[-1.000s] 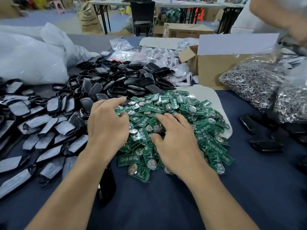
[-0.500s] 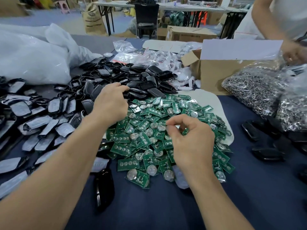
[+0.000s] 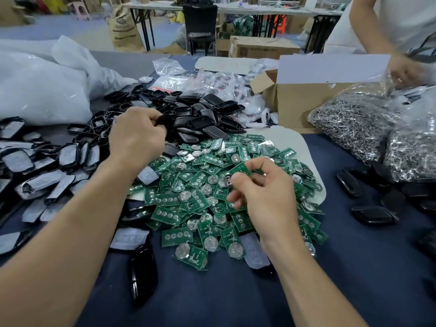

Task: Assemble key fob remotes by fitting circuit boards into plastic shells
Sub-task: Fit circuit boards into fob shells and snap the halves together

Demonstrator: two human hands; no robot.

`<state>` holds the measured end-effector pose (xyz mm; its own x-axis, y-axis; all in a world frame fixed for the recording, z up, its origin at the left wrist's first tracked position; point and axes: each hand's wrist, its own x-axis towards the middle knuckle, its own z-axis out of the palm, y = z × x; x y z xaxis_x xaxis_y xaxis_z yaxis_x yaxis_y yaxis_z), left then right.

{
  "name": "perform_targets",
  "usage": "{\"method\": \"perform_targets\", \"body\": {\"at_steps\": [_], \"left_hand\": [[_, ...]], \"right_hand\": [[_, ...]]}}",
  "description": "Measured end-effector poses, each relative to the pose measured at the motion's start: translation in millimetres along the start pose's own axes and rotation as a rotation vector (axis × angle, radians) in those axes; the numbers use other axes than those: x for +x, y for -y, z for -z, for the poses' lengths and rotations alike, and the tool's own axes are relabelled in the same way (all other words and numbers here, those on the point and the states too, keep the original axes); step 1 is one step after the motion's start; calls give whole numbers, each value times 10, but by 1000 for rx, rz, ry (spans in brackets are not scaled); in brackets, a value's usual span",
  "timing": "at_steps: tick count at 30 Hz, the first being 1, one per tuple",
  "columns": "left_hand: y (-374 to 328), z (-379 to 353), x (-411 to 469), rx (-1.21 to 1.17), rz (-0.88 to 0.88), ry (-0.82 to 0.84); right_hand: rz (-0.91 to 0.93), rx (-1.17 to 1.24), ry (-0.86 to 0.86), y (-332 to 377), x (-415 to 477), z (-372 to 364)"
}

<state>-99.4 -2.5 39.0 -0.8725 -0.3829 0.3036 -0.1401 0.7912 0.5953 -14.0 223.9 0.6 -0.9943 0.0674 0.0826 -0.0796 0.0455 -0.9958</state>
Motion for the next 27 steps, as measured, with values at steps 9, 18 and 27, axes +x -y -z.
{"method": "perform_targets", "body": {"at_steps": [9,18,27], "left_hand": [[-345,-3,-973,-1016,323,495],[-306,-63,-1092,-1062,229,620],[-312,-87,-1117,-1078,171,671]], "right_hand": [[-21,84,-121,51,11,52],[-80,369,-15,135,22,91],[-149,232,-46,110,36,112]]}}
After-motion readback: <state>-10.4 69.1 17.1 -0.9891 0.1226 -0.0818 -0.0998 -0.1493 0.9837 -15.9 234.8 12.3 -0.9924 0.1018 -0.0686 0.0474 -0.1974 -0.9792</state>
